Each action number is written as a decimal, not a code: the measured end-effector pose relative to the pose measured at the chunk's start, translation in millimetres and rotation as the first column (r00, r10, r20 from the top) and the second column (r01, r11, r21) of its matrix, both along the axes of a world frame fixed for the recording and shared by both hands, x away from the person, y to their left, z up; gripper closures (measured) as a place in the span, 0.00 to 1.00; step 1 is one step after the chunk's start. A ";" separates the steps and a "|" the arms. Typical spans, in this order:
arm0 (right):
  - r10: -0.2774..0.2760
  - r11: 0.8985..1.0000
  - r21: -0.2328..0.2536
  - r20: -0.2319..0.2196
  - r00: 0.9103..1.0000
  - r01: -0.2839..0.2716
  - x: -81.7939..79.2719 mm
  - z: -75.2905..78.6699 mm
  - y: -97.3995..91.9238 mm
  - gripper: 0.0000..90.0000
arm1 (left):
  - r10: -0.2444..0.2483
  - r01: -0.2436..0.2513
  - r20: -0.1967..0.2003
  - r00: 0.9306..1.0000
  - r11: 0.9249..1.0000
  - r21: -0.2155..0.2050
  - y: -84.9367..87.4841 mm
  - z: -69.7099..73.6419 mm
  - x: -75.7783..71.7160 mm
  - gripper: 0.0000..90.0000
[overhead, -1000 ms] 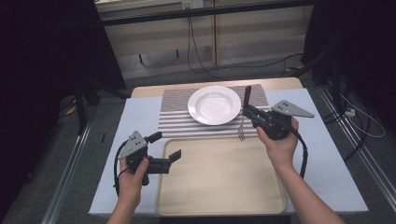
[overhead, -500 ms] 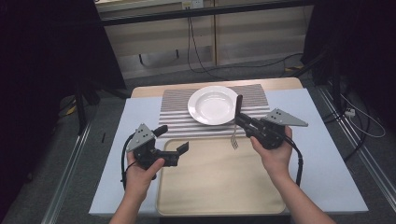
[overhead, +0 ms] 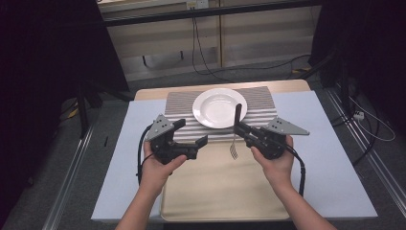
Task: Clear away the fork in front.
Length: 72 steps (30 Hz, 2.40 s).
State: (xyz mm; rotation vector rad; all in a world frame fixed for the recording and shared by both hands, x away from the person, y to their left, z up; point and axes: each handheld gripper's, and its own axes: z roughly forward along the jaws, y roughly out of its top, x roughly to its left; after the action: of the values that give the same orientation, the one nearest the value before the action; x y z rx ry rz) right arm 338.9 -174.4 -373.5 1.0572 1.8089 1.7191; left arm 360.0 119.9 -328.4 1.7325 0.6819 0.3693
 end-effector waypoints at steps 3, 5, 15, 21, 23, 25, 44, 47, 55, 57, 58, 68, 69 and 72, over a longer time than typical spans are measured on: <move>0.008 1.000 0.001 0.008 1.000 -0.008 -2.1 0.2 2.0 0.86 | 0.000 0.000 0.006 1.000 1.000 0.001 -5.8 4.3 0.7 0.06; 0.014 1.000 0.010 0.006 1.000 -0.014 -2.8 -0.6 2.5 0.86 | 0.002 -0.002 0.003 1.000 1.000 0.000 -9.9 6.7 1.4 0.07; 0.030 1.000 0.000 0.010 0.999 -0.030 -5.1 -3.9 7.9 0.86 | -0.012 0.011 0.023 1.000 1.000 0.023 -28.8 11.8 7.1 0.11; 0.050 0.999 -0.011 0.010 0.999 -0.050 -6.1 -4.5 14.3 0.86 | -0.018 0.017 0.032 0.999 0.999 0.036 -41.6 11.6 10.7 0.13; 0.053 0.999 -0.014 0.010 0.999 -0.053 -6.0 -5.1 15.7 0.86 | -0.021 0.019 0.038 0.999 0.999 0.042 -45.7 10.8 11.6 0.15; 0.057 0.998 -0.014 0.011 0.998 -0.056 -6.0 -5.7 17.5 0.86 | -0.020 0.019 0.033 0.999 0.999 0.042 -49.6 9.2 13.1 0.16; 0.098 0.995 -0.040 0.046 0.994 -0.096 -11.3 -4.0 35.7 0.86 | -0.107 0.108 0.049 0.993 0.994 -0.014 -60.0 2.9 7.1 0.88; 0.105 0.994 -0.049 0.068 0.992 -0.102 -11.8 -5.3 35.5 0.84 | -0.114 0.115 0.030 0.993 0.993 -0.036 -55.3 2.6 8.2 0.89; 0.069 0.996 -0.062 0.107 0.992 -0.063 -13.8 -6.7 22.1 0.59 | -0.134 0.133 -0.021 0.991 0.990 -0.051 -29.6 4.4 12.3 0.89; 0.047 0.996 -0.086 0.123 0.991 -0.037 -14.5 -7.4 19.0 0.51 | -0.145 0.143 -0.038 0.989 0.989 -0.044 -25.1 3.3 11.8 0.89; 0.042 0.995 -0.095 0.126 0.991 -0.030 -14.9 -8.0 17.4 0.50 | -0.156 0.154 -0.054 0.986 0.987 -0.042 -22.0 2.2 11.7 0.89; -0.005 0.992 -0.124 0.127 0.992 0.021 -21.3 -14.4 1.3 0.33 | -0.213 0.212 -0.122 0.969 0.977 -0.020 -9.3 -5.3 5.8 0.89; -0.010 0.992 -0.122 0.125 0.992 0.025 -21.8 -15.1 -0.8 0.33 | -0.220 0.219 -0.131 0.967 0.976 -0.022 -7.7 -5.6 5.2 0.89; -0.019 0.994 -0.107 0.116 0.993 0.032 -22.3 -18.0 -6.0 0.29 | -0.229 0.229 -0.141 0.963 0.973 -0.017 -4.0 -6.9 3.5 0.89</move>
State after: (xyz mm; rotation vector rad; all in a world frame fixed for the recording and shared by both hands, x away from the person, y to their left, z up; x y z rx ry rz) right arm 316.6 -180.4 -391.5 0.9142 1.7877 1.6123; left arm 363.5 116.0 -335.3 1.8275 0.5744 0.0853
